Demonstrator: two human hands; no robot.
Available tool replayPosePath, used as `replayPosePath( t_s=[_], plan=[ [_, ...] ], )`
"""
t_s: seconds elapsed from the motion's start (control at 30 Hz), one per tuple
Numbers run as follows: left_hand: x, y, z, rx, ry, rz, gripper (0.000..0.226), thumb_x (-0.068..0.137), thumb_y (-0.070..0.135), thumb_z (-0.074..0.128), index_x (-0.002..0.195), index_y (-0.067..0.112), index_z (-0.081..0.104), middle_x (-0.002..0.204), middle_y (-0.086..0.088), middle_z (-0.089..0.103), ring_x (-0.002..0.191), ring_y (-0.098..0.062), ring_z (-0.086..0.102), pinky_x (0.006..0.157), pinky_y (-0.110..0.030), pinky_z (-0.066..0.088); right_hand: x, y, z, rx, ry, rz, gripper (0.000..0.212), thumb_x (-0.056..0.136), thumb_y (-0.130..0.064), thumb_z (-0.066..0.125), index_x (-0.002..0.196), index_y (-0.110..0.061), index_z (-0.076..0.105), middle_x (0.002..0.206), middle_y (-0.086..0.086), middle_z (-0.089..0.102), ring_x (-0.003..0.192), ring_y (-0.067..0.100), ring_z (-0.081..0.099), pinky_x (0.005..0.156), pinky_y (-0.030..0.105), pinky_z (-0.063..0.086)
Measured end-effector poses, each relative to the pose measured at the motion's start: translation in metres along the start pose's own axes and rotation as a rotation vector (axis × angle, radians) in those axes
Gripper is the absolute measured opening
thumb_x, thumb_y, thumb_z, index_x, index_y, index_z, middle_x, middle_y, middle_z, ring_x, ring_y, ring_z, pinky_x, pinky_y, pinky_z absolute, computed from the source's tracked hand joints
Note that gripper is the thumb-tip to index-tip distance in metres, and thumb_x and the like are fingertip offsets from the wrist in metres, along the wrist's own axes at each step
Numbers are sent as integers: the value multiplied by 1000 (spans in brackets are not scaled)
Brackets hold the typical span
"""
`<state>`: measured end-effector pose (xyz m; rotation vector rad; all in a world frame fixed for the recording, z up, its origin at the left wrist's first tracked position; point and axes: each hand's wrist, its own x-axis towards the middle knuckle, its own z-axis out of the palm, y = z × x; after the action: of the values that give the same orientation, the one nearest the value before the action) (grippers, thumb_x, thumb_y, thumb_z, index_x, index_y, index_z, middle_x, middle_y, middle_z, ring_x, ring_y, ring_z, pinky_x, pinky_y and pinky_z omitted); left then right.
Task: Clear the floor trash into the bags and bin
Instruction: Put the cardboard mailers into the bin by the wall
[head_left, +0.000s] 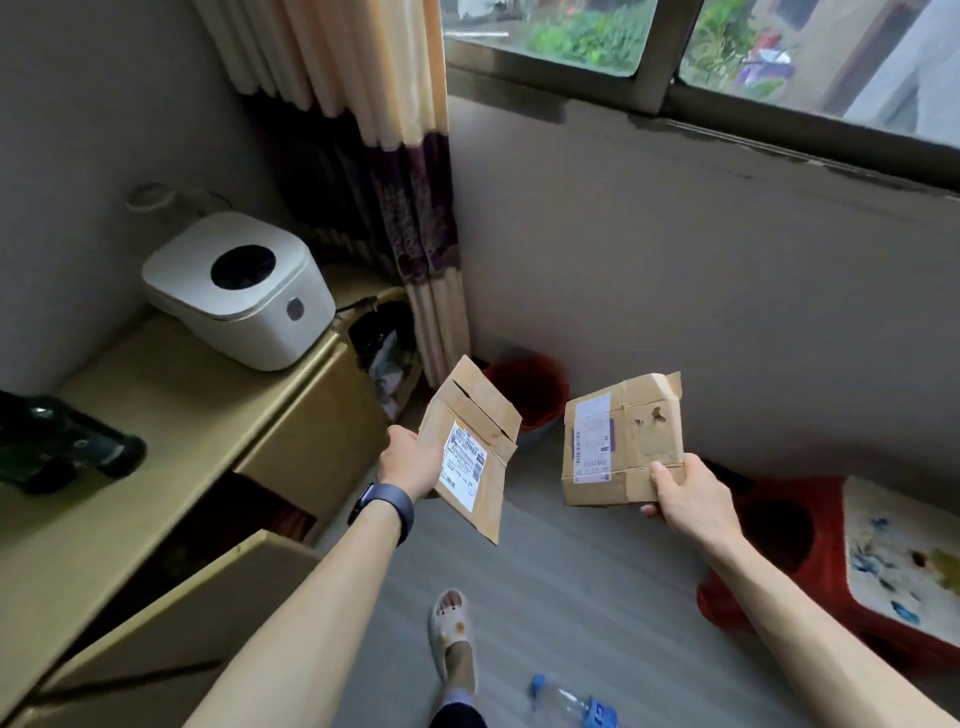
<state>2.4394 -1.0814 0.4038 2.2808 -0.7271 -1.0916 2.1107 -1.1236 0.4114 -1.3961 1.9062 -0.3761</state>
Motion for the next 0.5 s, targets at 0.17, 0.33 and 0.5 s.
replayPosePath(
  t_s=[0.17,0.33,0.5],
  plan=[
    [95,22,0,86,-59,-96,46,94,38,52,123,5,41,128,-19,56,111,-38,57,91,-42,48,80,-42,46,-107,-65,93,21,99,-35,41,107,-19,51,88,-4,68,52,2,68,66,28,43],
    [159,34,23,134,-107,-139,45,97,33,48,127,2,37,127,-20,55,106,-37,58,78,-38,49,152,-59,80,-171,-116,118,18,97,-29,38,104,-17,50,80,-4,69,62,8,70,65,30,42],
    [222,51,66,245,-174,-148,36,92,21,52,121,4,39,121,-18,57,94,-33,56,67,-34,51,233,-61,109,-176,-112,109,13,92,-17,38,105,-20,41,70,1,71,57,6,64,66,31,41]
  ],
)
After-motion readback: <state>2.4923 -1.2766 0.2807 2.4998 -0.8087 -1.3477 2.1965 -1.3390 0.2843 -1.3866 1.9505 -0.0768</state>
